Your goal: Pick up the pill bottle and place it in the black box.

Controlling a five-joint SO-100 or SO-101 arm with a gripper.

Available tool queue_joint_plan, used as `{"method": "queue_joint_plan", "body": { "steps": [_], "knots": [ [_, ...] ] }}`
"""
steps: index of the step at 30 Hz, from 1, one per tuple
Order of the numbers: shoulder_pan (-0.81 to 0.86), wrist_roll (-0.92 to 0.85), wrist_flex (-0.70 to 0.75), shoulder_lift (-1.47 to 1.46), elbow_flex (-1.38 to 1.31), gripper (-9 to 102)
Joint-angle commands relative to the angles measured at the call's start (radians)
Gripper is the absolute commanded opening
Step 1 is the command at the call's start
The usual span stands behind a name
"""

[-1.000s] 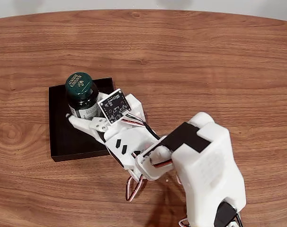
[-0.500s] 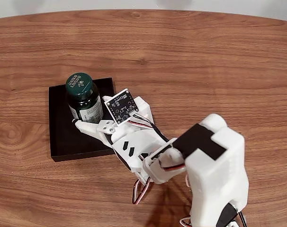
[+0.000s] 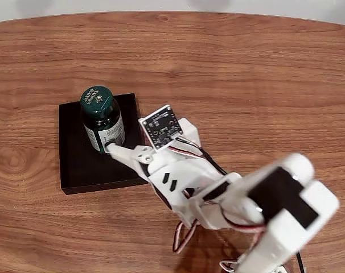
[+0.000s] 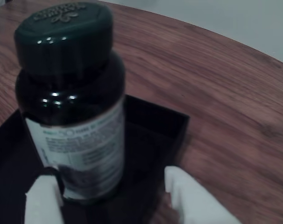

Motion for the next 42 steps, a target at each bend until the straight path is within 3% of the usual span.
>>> {"method": "queue_joint_plan", "body": {
  "steps": [1, 9, 16, 22, 32, 42],
  "knots": [
    [0.058, 0.017, 0.101, 0.238, 0.038, 21],
    [0.183, 0.054, 0.272, 0.494, 0.130, 15],
    [0.239, 0.066, 0.328, 0.678, 0.249, 12],
    [0.299, 0.035, 0.488, 0.796, 0.258, 10],
    [0.396, -0.025, 1.167, 1.127, 0.267, 1],
    [0.491, -0.115, 1.666, 1.390, 0.278, 0]
  ]
}}
